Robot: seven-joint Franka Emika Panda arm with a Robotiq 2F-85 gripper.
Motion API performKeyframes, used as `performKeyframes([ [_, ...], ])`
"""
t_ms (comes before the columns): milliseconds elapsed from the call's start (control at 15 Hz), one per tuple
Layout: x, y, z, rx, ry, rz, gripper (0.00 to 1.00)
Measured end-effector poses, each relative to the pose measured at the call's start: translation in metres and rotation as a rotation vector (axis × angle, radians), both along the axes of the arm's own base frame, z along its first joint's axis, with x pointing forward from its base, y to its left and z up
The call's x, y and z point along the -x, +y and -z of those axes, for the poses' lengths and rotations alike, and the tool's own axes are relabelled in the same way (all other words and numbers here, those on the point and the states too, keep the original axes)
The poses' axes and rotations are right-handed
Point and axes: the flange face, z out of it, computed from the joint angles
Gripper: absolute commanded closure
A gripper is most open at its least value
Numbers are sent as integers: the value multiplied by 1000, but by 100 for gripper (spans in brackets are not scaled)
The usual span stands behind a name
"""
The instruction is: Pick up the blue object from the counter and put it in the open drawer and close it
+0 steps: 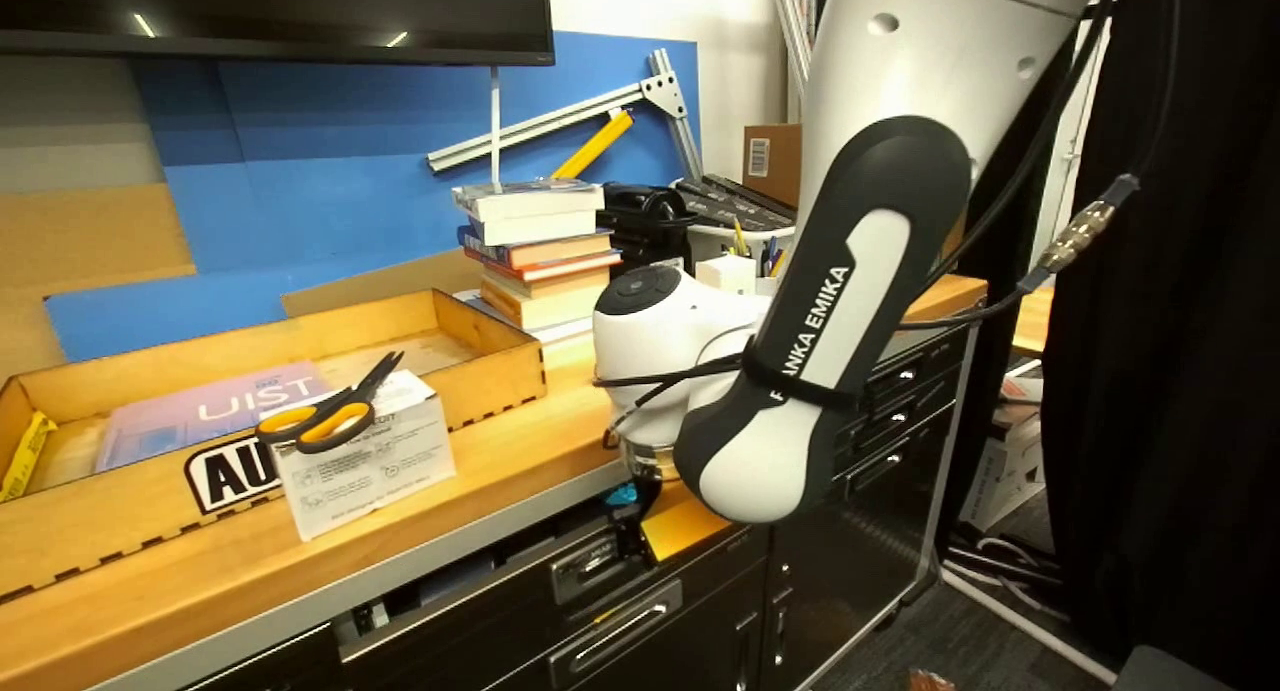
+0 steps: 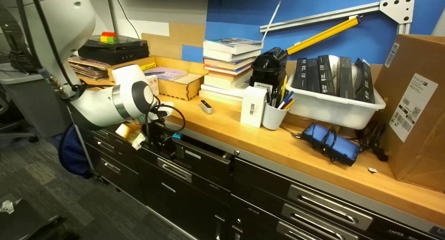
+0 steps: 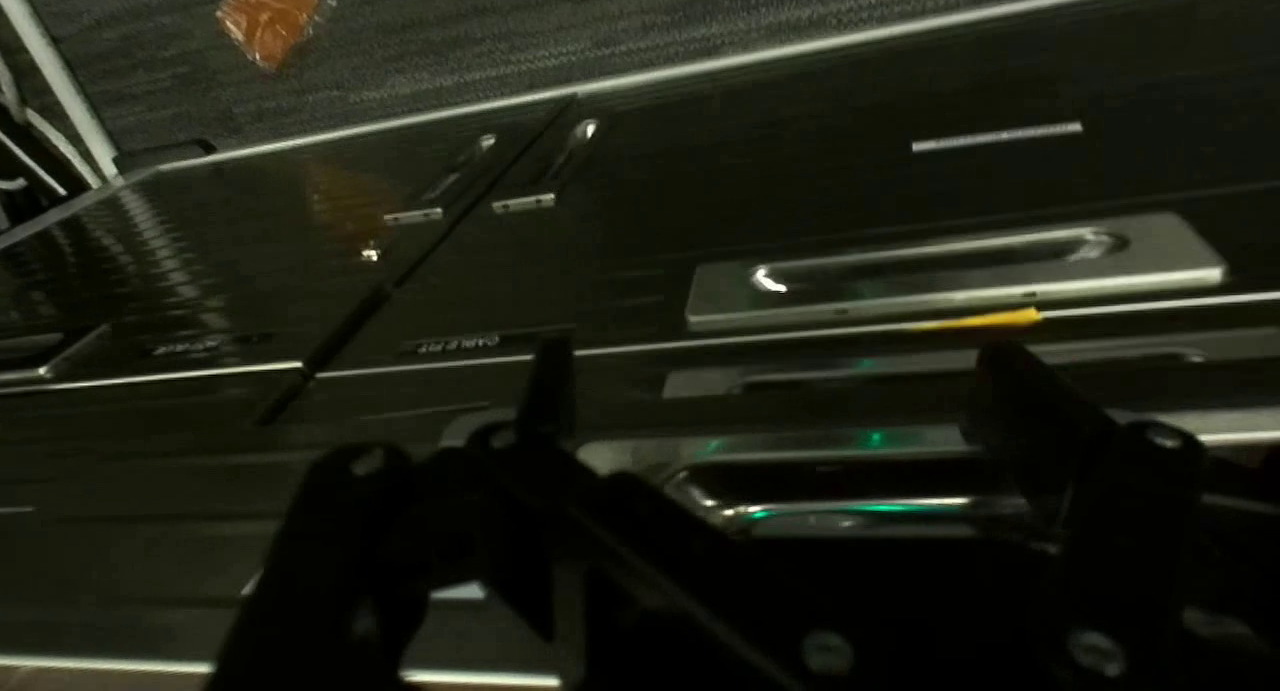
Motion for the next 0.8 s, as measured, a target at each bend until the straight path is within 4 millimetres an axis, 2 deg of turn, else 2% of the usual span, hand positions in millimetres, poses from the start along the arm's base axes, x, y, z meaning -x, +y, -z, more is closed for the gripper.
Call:
performKeyframes([
  [200, -23, 17, -1, 8, -74, 11, 0],
  [333, -29, 25, -4, 21, -104, 3, 0],
  [600, -23, 26, -6, 43, -100, -34, 0],
  [667, -17, 24, -8, 34, -78, -50, 0],
  [800, 7, 20, -18, -10, 0, -84, 0],
])
